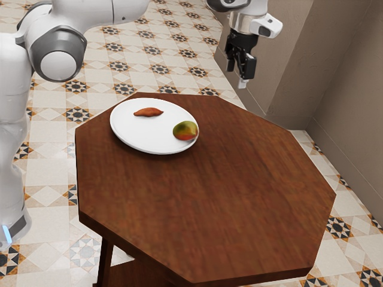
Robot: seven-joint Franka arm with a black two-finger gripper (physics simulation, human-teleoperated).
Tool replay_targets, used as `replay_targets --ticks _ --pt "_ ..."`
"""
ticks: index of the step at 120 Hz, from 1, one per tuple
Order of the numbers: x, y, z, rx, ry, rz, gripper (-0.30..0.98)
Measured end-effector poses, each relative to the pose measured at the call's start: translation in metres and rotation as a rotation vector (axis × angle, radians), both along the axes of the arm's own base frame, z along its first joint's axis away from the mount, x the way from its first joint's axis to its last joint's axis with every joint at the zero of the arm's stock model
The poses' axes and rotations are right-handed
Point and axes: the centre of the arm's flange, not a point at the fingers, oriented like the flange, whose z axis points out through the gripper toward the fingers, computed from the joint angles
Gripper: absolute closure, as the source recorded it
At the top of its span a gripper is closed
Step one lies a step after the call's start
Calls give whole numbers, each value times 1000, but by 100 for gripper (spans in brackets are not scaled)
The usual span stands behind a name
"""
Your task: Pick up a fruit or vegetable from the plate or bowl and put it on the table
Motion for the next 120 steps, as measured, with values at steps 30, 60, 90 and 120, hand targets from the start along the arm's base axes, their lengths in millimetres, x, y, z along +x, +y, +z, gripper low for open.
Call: replay_targets --ticks 30,60,90,120 --pt "0 1 0 0 -3 -3 0" --pt "3 -12 -5 4 3 -27 0" --pt "2 -11 -24 1 60 -27 0" --pt "-61 -6 -68 -41 185 -64 0"
